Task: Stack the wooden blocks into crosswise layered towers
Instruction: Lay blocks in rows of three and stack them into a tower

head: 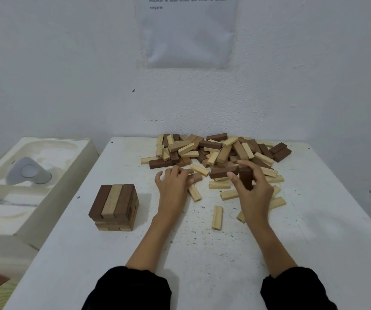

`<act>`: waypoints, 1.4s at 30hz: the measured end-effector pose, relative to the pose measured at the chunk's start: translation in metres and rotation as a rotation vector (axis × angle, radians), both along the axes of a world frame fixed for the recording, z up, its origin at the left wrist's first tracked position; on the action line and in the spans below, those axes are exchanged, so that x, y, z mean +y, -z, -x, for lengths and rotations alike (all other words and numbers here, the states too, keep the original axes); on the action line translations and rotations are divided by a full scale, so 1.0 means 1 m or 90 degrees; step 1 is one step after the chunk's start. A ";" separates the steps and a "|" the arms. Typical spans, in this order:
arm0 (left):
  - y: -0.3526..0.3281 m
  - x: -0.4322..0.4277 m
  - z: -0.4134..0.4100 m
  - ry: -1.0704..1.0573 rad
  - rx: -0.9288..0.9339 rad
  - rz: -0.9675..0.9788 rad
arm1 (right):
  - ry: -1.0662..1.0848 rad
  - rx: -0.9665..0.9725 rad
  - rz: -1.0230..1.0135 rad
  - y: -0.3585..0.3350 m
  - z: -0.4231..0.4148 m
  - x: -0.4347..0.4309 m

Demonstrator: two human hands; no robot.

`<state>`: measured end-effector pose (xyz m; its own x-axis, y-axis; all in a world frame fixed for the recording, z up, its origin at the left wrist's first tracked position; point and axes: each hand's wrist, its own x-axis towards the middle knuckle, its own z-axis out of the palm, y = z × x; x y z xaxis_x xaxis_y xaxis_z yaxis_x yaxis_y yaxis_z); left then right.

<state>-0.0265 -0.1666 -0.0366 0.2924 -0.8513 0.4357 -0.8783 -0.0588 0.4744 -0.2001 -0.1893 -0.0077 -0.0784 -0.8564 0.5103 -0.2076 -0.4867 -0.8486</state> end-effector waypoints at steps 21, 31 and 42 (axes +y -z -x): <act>-0.014 0.122 -0.001 0.196 0.064 -0.107 | -0.288 0.479 0.010 0.030 0.033 0.080; -0.037 0.157 0.005 0.281 0.247 -0.206 | -0.311 0.510 -0.027 0.014 0.039 0.083; -0.031 0.144 -0.008 0.452 0.156 -0.302 | -0.318 0.566 -0.354 -0.014 0.067 0.118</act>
